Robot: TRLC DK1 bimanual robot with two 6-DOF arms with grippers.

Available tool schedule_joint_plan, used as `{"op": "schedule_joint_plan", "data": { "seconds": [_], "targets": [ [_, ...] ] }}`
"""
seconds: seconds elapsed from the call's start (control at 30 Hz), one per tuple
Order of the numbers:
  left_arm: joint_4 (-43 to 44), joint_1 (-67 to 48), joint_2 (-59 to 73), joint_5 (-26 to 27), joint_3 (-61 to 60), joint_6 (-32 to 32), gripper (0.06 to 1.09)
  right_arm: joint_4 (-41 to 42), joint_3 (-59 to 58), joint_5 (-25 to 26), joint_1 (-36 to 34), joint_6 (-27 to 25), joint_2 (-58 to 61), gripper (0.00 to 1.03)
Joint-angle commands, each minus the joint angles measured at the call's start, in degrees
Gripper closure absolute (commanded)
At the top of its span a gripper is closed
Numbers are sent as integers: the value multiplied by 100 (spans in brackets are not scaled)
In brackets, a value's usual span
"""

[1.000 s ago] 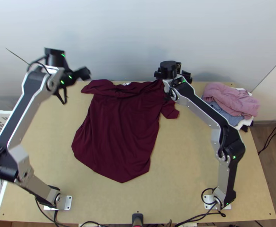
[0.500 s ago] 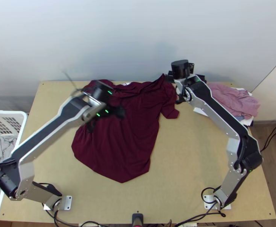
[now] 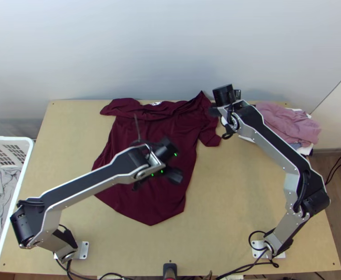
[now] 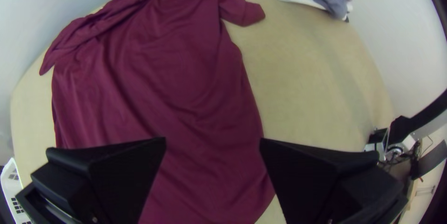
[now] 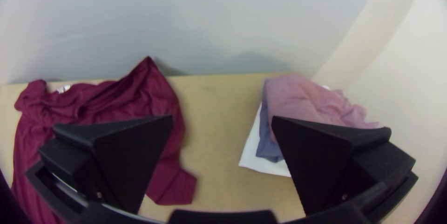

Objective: Fold the t-shirt

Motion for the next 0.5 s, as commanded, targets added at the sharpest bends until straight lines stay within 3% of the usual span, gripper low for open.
{"op": "schedule_joint_plan", "data": {
  "seconds": [0.0,0.27,0.47],
  "targets": [
    [-141,-591,132,-16,-216,-73,11,-805,-50,-458,-145,-80,4,5],
    [-159,-917,369,-34,-287,-117,11,-638,-464,-1530,-163,-116,127,5],
    [-167,-987,571,-34,-260,-73,11,-488,-648,-1583,-92,-107,320,5]
  ]
}}
